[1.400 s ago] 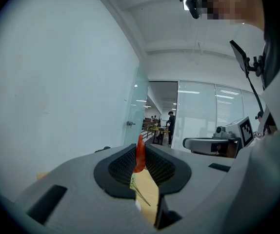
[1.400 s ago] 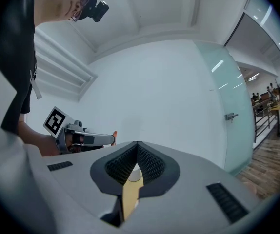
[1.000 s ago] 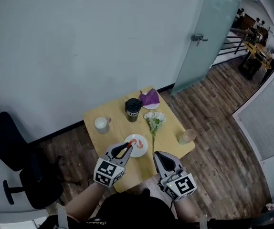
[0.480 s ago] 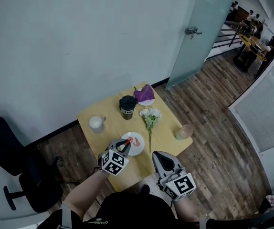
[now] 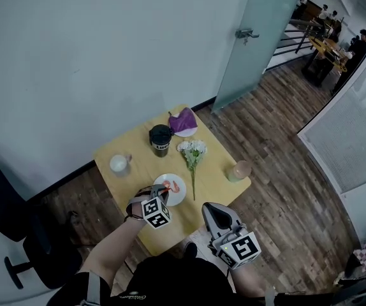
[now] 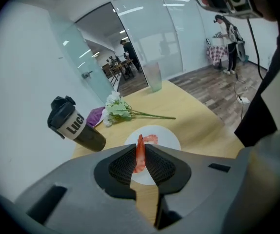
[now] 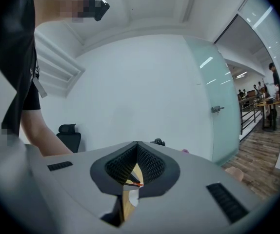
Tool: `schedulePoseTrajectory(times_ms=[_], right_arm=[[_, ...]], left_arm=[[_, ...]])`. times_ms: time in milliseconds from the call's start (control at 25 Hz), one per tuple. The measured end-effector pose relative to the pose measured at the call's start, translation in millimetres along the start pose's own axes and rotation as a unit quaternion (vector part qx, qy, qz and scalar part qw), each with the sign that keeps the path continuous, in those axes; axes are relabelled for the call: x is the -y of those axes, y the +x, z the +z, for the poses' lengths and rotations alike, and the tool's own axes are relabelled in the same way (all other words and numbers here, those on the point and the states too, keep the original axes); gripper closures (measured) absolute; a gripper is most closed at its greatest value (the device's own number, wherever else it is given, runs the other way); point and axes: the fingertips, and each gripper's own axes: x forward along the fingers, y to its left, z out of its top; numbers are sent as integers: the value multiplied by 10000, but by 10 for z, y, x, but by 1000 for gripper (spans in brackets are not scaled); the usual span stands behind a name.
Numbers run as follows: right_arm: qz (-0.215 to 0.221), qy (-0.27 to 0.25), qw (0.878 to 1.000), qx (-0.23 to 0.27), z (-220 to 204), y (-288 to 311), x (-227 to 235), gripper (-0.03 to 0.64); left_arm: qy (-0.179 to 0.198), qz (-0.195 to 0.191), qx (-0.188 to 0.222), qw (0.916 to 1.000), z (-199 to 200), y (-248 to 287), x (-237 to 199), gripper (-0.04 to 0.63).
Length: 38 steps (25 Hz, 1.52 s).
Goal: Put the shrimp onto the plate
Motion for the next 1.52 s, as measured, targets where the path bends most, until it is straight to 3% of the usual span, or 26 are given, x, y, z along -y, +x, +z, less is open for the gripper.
schedulePoseTrajectory(times_ms=[240,560,880,1240,1400,1520], right_arm=[[-152,64,9998,72,59,-35,14,615],[-244,67,9997,-1,-23,-101,87,615],[-313,18,9995,-93,-90,-107,151,615],[-262,-4,9994,-216,-126,-101,171,615],[-135,45,9998,147,-35,-81,140,615],[-225,17,9996,-166,-116,-106,162,615]], left_arm=[[932,-130,-412,9947,-138,253,152,535],[1497,-602,-760,9840,-208,413,270,535],[2003,-610,-958,9731,-282,529,283,535],[2280,-803,-1138,9636,-347,645,395,535],[2268,-881,-1193,9626,-360,691,427,535],[2199,-943,-1210,9634,-355,712,454,535]])
